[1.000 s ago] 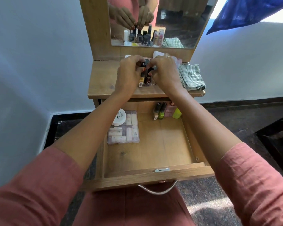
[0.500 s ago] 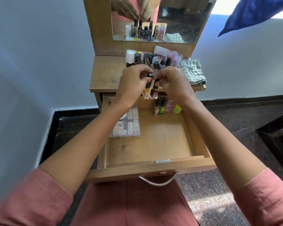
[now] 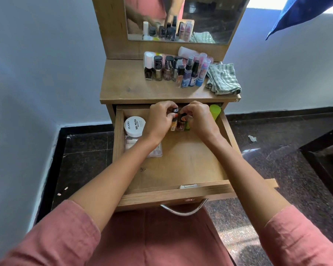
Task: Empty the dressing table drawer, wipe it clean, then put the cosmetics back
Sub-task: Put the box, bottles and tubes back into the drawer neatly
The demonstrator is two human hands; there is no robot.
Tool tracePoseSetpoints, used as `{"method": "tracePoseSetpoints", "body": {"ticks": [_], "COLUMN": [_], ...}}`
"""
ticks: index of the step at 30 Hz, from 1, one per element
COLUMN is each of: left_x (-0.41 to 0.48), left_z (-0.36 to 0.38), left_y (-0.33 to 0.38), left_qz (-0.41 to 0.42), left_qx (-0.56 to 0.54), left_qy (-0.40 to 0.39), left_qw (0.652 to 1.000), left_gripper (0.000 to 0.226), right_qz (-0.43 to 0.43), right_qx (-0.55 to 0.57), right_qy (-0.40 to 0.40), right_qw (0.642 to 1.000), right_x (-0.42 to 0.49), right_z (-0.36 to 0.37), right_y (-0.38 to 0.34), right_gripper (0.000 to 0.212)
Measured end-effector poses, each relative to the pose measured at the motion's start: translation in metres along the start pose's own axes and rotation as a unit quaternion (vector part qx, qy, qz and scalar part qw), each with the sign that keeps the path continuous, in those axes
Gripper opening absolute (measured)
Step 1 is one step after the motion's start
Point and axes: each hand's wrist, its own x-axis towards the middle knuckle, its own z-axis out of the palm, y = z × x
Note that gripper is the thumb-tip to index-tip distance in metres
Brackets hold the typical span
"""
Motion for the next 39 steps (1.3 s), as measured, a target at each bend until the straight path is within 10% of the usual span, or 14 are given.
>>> {"method": "tracePoseSetpoints", "body": {"ticks": [39], "left_x": [-0.001], "left_z": [0.021], "left_y": [-0.04], "left_qz": [-0.085], "left_qx": [0.081], "left_qy": [-0.119], "left_qw": [0.986], "left_gripper": [0.017], "right_qz": [-0.027], "right_qx": [0.071], "right_qy": [-0.008], "right_qw": [0.997], "right_x": [-0.008], "right_z": [0.037], "right_y": [0.011], "right_gripper": [0.022]}}
